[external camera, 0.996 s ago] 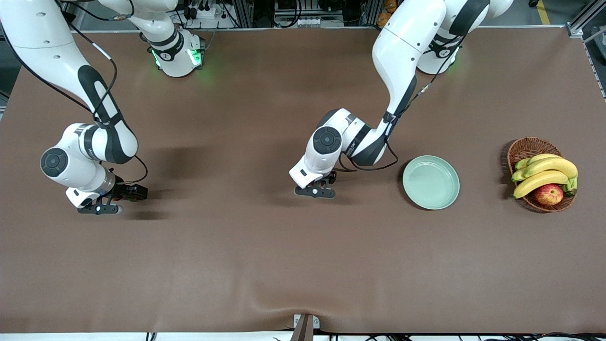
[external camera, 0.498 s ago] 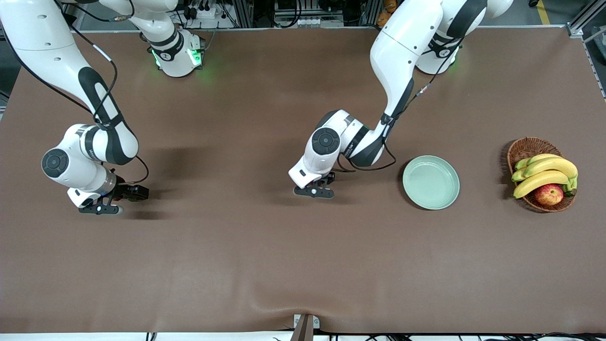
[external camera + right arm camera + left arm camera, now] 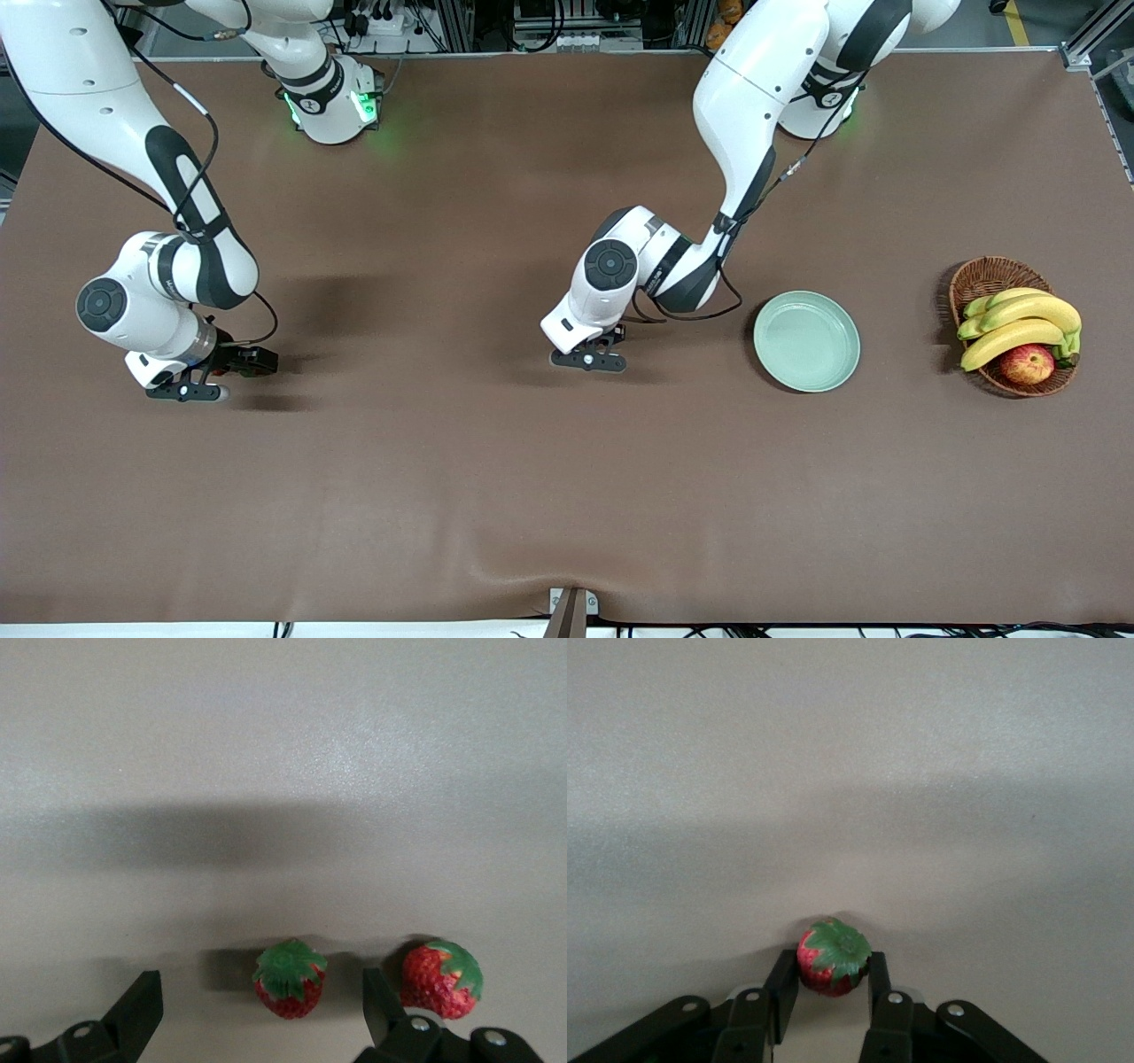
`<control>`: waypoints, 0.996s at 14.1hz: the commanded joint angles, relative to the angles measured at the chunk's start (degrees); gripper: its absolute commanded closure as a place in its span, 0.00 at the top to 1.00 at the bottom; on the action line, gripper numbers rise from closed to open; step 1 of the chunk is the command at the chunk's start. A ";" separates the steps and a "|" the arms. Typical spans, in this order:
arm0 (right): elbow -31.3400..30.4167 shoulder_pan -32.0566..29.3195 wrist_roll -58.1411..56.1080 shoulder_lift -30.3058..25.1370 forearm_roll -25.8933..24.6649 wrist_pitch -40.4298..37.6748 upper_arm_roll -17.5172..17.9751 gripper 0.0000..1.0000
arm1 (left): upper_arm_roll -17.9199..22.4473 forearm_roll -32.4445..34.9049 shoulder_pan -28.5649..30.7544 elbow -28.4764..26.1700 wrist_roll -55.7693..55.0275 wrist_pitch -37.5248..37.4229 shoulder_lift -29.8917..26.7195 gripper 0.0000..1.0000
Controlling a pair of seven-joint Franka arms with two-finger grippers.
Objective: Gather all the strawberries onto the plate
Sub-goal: 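Grasp a second strawberry with the right gripper while the left gripper lifts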
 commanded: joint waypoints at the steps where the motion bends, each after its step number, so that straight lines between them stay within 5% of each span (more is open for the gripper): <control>1: -0.17 -1.26 0.22 0.17 0.39 0.82 0.84 1.00 | 0.67 -0.09 -0.46 1.40 -0.16 0.43 0.88 0.48; 5: 0.00 -1.70 0.13 0.17 0.39 0.82 0.84 0.82 | 0.67 -0.09 -0.19 1.40 0.46 2.27 1.41 0.48; 8: 0.09 -2.14 0.04 0.17 0.39 0.82 0.84 0.74 | 0.76 -0.09 -0.28 1.40 0.37 2.63 1.50 0.39; 9: 0.09 -2.22 0.04 0.17 0.39 0.82 0.84 0.73 | 0.67 -0.09 -0.37 1.40 0.37 2.63 1.50 0.33; 11: 0.18 -2.22 -0.04 0.60 0.39 0.91 0.84 0.68 | 0.76 0.08 -0.54 1.40 -0.07 2.63 1.23 0.06; 14: 0.18 -2.22 -0.04 0.87 0.39 1.70 0.84 0.54 | 0.85 0.09 0.86 0.71 -0.07 1.49 -1.57 0.00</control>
